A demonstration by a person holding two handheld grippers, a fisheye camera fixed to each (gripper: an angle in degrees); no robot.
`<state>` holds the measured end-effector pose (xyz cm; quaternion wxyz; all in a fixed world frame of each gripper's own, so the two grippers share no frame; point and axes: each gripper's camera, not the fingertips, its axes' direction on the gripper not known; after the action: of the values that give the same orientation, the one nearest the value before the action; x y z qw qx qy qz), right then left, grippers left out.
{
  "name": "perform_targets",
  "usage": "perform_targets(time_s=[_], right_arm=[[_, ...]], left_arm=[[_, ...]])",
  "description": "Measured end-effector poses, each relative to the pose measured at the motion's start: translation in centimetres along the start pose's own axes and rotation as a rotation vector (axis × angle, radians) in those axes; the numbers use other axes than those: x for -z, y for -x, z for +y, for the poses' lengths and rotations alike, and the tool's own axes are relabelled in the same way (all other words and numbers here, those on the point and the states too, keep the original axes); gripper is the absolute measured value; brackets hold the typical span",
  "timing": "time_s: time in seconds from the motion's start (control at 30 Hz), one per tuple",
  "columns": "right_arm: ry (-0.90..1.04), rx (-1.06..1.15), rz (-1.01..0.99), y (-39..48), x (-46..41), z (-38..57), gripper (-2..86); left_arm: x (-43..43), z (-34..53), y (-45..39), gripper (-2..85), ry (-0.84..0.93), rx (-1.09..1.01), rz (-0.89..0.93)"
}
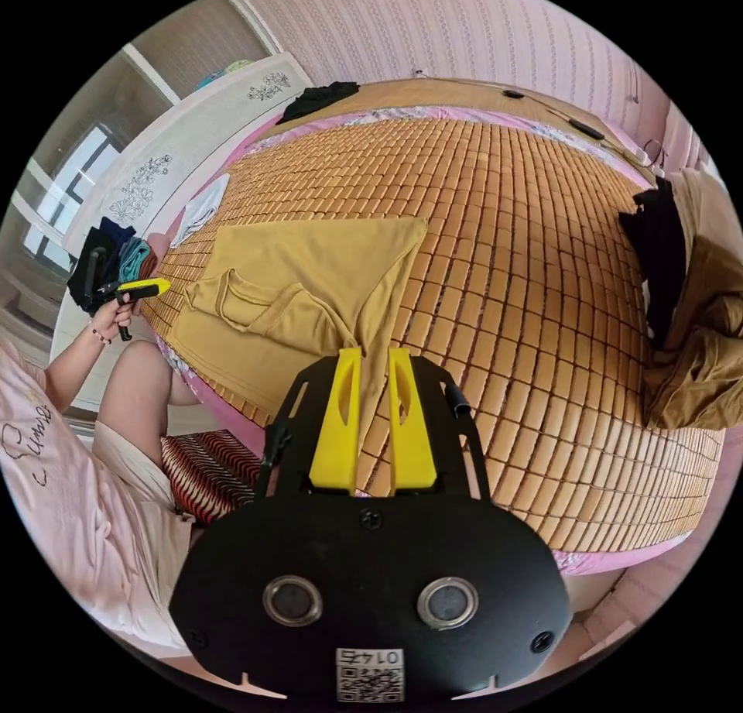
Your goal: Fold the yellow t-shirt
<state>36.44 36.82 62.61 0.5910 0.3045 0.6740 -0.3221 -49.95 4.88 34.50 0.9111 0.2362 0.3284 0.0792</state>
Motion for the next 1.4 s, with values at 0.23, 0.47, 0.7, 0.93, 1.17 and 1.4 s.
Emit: perform_targets(time_s=[0.23,0.47,0.7,0.93,1.17,1.4], right_arm=[[0.064,0.175,-0.109,8.2,-6.8,-5.2,9.1],[0.103,0.175,-0.031,10.4,-9.6,-5.4,2.6],[0.045,0.18,-0.119,10.8,-5.9,-2.7,-0.6],[0.138,0.141,-0.253,11.9,-4.5,2.7,-0.2],[0.221,0.143,-0.253,14.3,-4.7,2.6,0.0],[0.099,0.098,-0.088,17.0,-5.3,-1.6,-0.1]], left_arm=[[-6.3,-6.2,-5.3,5.0,-0.063,0.053,0.146],[-12.9,-6.3,-7.4,2.0,0.069,-0.001,0.082],[-9.8,-2.6,-8.4,-0.9,0.03,-0.039,0.159],[-8.8,4.0,-10.7,-0.9,0.053,-0.057,0.256],[-10.4,7.7,-11.9,-0.3,0.192,-0.072,0.321],[-9.4,6.8,-11.3,-0.6,0.03,-0.008,0.169]])
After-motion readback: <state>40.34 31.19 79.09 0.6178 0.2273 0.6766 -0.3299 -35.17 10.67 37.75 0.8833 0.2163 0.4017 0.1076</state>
